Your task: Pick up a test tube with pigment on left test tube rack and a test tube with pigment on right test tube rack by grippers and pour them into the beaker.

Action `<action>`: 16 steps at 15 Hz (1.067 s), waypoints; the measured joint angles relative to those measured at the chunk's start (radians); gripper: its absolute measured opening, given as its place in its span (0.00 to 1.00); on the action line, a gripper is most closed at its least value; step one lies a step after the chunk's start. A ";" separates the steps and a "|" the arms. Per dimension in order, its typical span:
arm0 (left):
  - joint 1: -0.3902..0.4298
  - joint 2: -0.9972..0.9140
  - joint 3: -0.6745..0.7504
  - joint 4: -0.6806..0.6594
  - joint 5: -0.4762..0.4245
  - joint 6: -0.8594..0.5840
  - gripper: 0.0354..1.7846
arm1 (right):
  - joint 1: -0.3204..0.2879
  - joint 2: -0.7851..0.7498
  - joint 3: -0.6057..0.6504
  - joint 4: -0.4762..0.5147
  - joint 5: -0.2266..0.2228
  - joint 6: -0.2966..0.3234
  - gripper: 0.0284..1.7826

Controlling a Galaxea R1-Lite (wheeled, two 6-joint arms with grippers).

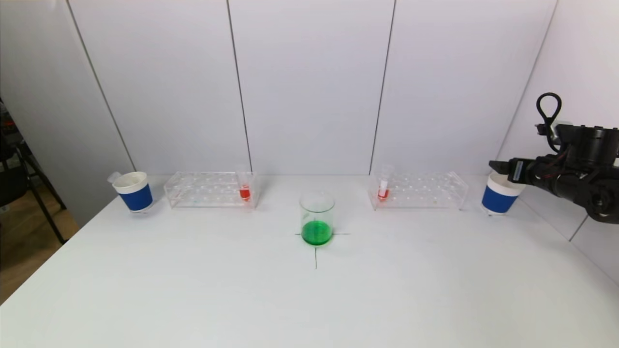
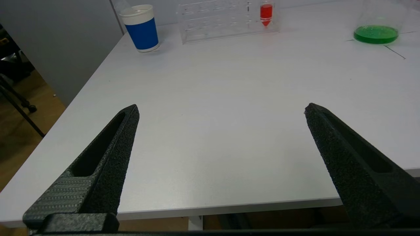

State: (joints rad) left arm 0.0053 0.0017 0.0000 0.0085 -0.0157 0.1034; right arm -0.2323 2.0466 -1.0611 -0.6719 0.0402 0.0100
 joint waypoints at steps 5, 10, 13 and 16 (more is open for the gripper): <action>0.000 0.000 0.000 0.000 0.000 0.000 0.99 | 0.115 -0.239 0.212 -0.001 -0.065 -0.001 1.00; 0.000 0.000 0.000 0.000 0.000 0.001 0.99 | 0.258 -0.574 0.462 0.007 -0.163 -0.006 1.00; 0.000 0.000 0.000 0.000 0.000 0.000 0.99 | 0.290 -0.783 0.605 0.016 -0.159 -0.008 1.00; 0.000 0.000 0.000 0.000 0.000 0.000 0.99 | 0.303 -0.998 0.714 0.061 -0.148 -0.014 1.00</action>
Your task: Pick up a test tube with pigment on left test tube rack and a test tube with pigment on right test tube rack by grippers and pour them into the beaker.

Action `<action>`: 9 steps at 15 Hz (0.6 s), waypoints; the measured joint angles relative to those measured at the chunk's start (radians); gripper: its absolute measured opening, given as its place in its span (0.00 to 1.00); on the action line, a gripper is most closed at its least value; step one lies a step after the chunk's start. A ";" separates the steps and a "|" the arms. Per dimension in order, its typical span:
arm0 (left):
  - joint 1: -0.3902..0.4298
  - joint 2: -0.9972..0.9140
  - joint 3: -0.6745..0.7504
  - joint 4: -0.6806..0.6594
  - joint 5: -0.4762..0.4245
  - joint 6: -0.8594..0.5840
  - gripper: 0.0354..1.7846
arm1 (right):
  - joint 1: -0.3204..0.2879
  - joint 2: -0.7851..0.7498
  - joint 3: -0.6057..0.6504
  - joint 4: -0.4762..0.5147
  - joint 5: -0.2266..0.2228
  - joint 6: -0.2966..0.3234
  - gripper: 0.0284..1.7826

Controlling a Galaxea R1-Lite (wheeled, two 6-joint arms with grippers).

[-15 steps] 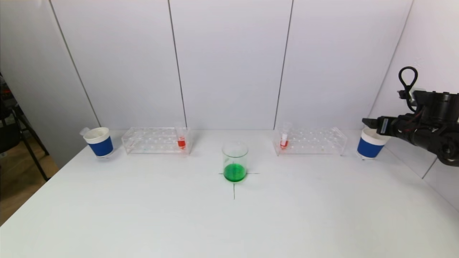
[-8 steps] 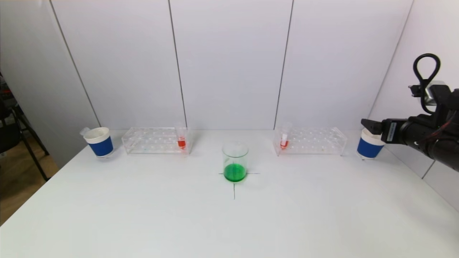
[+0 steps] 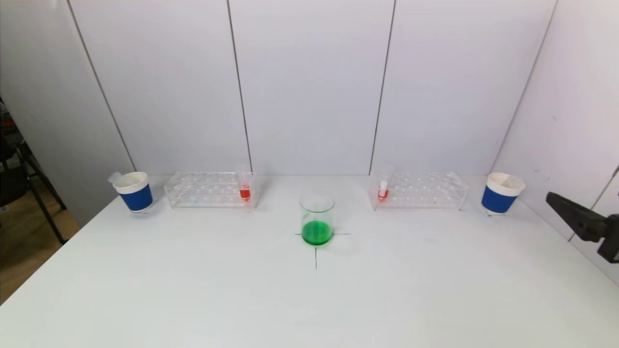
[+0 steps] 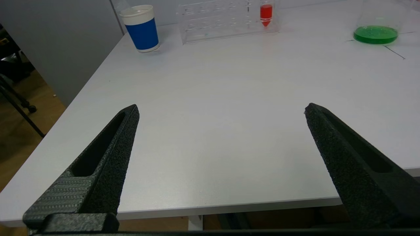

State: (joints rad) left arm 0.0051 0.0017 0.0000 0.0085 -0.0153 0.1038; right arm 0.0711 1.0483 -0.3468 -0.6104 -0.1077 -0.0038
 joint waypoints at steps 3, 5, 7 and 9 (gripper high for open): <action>0.000 0.000 0.000 0.000 0.000 0.000 0.99 | 0.004 -0.241 0.062 0.126 0.008 -0.003 1.00; 0.000 0.000 0.000 0.000 0.000 0.000 0.99 | 0.006 -0.415 0.082 0.251 0.013 -0.004 1.00; 0.000 0.000 0.000 0.000 0.000 0.000 0.99 | 0.002 -0.594 0.101 0.414 0.024 0.001 1.00; 0.000 0.000 0.000 0.000 0.000 0.000 0.99 | -0.022 -0.727 0.127 0.536 0.046 0.005 1.00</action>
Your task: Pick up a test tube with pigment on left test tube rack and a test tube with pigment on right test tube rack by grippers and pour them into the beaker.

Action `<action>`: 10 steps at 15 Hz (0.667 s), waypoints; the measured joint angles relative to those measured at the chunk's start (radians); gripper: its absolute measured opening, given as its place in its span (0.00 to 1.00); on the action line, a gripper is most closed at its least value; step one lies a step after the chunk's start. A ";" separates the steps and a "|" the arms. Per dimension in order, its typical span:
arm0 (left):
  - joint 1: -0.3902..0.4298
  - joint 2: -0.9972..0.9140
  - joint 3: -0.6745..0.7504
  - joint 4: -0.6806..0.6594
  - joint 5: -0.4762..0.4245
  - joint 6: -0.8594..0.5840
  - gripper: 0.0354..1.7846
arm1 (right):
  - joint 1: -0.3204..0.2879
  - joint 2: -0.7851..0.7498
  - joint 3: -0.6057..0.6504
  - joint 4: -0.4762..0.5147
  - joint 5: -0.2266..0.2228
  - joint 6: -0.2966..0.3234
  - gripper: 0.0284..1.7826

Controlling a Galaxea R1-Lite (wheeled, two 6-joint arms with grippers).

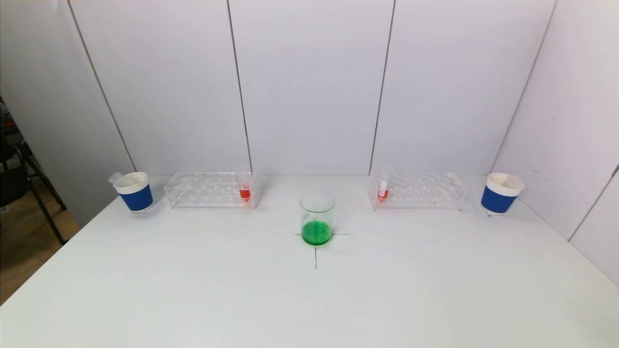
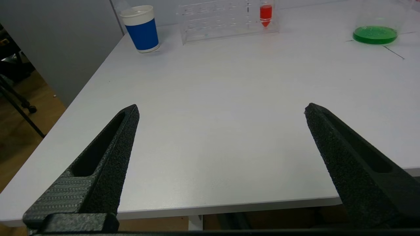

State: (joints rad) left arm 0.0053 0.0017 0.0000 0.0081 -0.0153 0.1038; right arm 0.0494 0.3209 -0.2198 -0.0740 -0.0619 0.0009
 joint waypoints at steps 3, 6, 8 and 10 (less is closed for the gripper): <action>0.000 0.000 0.000 0.000 0.000 0.000 0.99 | -0.029 -0.147 0.061 0.057 0.044 -0.001 1.00; 0.000 0.000 0.000 0.000 0.000 0.000 0.99 | -0.039 -0.264 0.117 0.112 0.055 -0.006 1.00; 0.000 0.000 0.000 0.000 0.000 0.000 0.99 | -0.040 -0.299 0.159 0.106 0.046 -0.010 0.99; -0.001 0.000 0.000 0.000 0.000 0.000 0.99 | -0.040 -0.316 0.192 0.105 0.051 -0.012 0.99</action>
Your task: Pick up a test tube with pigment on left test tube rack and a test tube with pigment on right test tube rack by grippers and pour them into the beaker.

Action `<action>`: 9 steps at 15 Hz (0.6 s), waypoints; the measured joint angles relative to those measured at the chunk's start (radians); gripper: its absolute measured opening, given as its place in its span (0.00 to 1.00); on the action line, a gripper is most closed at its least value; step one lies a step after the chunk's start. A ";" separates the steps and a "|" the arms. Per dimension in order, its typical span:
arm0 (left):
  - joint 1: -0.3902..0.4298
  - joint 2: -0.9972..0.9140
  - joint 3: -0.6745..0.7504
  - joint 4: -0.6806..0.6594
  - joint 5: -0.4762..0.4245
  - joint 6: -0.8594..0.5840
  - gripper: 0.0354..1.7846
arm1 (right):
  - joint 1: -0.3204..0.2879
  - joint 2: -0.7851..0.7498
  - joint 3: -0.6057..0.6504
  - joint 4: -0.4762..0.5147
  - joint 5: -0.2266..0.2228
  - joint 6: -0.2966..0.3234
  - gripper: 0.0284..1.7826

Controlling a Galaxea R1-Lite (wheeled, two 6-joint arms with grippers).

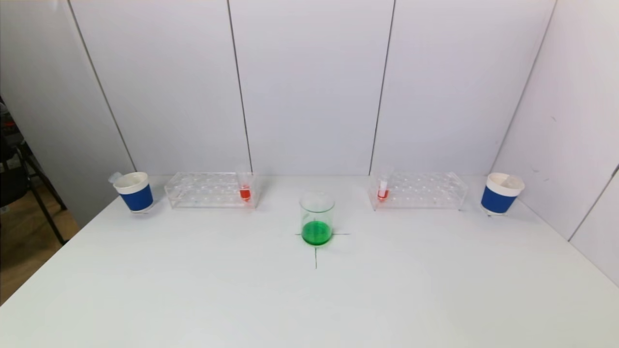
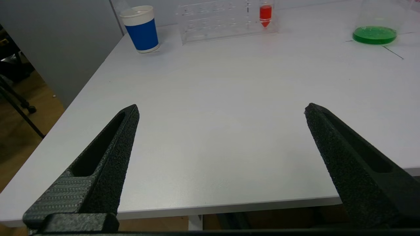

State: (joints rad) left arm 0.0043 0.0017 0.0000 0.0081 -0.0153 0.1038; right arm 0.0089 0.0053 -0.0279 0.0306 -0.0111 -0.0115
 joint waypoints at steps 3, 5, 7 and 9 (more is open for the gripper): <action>0.001 0.000 0.000 0.000 0.000 0.000 0.99 | 0.000 -0.005 0.008 0.004 -0.003 0.024 0.99; 0.001 0.000 0.000 0.000 0.000 0.000 0.99 | 0.000 -0.007 0.010 0.004 -0.007 0.038 0.99; 0.001 0.000 0.000 0.000 0.000 0.000 0.99 | 0.000 -0.008 0.010 0.003 -0.007 0.050 0.99; 0.001 0.000 0.000 0.000 0.000 0.000 0.99 | 0.000 -0.008 0.010 0.003 -0.007 0.051 0.99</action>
State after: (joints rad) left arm 0.0053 0.0017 0.0000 0.0085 -0.0149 0.1038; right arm 0.0089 -0.0023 -0.0181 0.0336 -0.0183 0.0394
